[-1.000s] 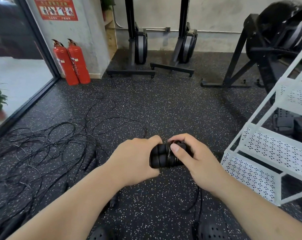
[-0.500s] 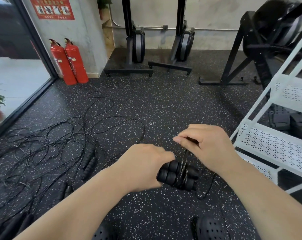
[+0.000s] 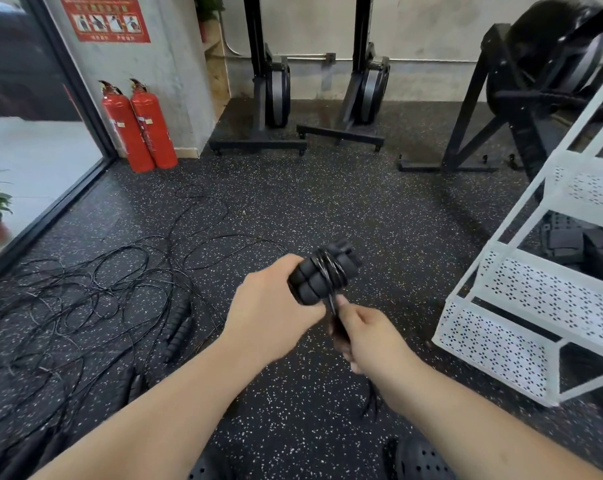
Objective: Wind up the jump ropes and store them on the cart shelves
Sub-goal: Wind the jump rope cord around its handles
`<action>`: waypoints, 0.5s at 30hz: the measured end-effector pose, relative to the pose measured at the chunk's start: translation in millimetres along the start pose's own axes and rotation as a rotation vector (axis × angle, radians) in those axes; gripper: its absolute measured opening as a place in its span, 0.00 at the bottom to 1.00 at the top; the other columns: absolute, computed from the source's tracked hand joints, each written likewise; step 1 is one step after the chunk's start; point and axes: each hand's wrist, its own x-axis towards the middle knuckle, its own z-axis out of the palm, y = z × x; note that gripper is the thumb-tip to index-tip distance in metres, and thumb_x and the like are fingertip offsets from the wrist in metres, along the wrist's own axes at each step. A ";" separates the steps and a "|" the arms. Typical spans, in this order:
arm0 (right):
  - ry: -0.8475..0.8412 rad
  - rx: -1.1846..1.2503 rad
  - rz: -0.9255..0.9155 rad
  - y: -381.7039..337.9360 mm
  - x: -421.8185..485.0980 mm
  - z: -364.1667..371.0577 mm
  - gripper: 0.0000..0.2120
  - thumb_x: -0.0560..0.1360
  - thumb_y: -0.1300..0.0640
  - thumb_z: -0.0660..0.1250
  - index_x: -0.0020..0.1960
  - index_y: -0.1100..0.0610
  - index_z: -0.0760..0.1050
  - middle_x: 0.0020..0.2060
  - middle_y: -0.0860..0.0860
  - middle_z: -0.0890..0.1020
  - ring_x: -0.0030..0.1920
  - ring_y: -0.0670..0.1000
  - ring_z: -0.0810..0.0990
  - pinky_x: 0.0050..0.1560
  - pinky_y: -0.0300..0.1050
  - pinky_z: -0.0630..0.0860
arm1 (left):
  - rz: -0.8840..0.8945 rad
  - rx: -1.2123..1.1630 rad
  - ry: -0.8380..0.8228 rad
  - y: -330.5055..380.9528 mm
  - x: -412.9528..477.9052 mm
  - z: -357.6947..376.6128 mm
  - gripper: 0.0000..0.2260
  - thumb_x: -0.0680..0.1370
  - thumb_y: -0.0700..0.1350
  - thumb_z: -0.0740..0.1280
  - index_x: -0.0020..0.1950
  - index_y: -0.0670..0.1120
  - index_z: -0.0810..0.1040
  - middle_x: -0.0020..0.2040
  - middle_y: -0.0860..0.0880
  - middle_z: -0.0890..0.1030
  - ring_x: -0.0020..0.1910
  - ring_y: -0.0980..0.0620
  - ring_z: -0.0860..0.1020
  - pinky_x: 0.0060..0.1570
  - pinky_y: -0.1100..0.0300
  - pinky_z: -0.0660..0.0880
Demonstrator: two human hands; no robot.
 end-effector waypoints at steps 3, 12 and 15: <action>-0.054 -0.438 -0.178 -0.1 -14.4 7.0 0.22 0.88 0.43 0.52 0.46 0.52 0.78 0.30 0.46 0.78 0.27 0.42 0.71 0.33 0.44 0.67 | -0.144 0.152 0.027 -17.4 15.9 -4.5 0.13 0.70 0.56 0.75 0.50 0.57 0.75 0.40 0.56 0.82 0.40 0.52 0.80 0.41 0.56 0.77; 0.167 -1.153 -0.693 -36.8 -38.9 -30.9 0.19 0.85 0.36 0.52 0.53 0.43 0.79 0.39 0.38 0.81 0.38 0.41 0.79 0.41 0.45 0.80 | 0.007 0.540 -0.074 -34.3 16.6 -1.1 0.14 0.73 0.53 0.72 0.56 0.58 0.73 0.49 0.55 0.79 0.45 0.48 0.75 0.42 0.54 0.71; 0.181 -1.035 -0.773 -40.4 -29.1 -53.9 0.15 0.82 0.35 0.60 0.55 0.40 0.83 0.40 0.36 0.83 0.39 0.40 0.80 0.42 0.46 0.80 | 0.180 0.588 -0.153 -20.6 4.6 9.3 0.18 0.75 0.55 0.73 0.61 0.57 0.73 0.53 0.54 0.79 0.53 0.48 0.79 0.46 0.53 0.75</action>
